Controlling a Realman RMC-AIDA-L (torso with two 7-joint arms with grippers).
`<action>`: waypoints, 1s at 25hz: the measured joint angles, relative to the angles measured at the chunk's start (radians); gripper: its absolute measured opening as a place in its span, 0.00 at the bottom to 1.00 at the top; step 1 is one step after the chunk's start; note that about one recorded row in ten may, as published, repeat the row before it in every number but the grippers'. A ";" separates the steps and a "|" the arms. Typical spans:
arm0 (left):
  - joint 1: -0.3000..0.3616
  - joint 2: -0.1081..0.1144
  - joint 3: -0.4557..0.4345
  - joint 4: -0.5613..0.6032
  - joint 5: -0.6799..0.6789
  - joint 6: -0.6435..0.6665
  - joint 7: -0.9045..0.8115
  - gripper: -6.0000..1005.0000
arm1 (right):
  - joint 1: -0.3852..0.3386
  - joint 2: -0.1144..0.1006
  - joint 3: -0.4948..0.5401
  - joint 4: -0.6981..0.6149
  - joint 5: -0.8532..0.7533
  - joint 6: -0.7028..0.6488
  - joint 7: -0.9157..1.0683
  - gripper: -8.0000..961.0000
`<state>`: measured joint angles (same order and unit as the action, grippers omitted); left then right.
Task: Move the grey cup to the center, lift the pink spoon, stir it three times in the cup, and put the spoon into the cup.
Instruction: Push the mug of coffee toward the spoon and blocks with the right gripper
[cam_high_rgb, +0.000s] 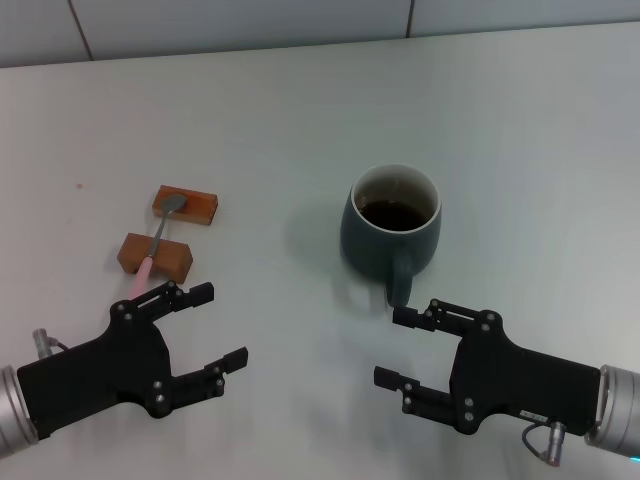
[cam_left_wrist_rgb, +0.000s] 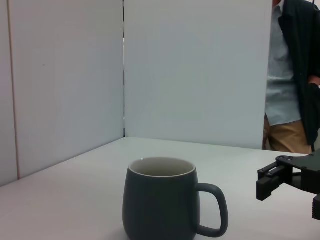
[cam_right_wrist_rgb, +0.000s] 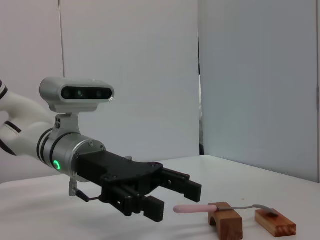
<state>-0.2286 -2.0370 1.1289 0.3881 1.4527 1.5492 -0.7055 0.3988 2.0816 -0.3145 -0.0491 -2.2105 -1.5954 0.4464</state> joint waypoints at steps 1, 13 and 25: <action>0.000 0.000 0.000 0.000 0.000 0.000 0.000 0.80 | 0.000 0.000 0.000 0.000 0.000 0.000 0.000 0.68; 0.004 -0.002 0.000 0.000 0.000 0.004 0.000 0.80 | 0.000 0.000 -0.001 0.000 0.000 0.000 0.000 0.65; 0.011 -0.002 0.000 0.000 0.000 0.009 0.000 0.80 | 0.000 -0.001 -0.003 0.001 0.004 0.007 0.077 0.61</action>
<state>-0.2180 -2.0386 1.1290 0.3880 1.4526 1.5583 -0.7057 0.3984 2.0805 -0.3174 -0.0483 -2.2068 -1.5886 0.5235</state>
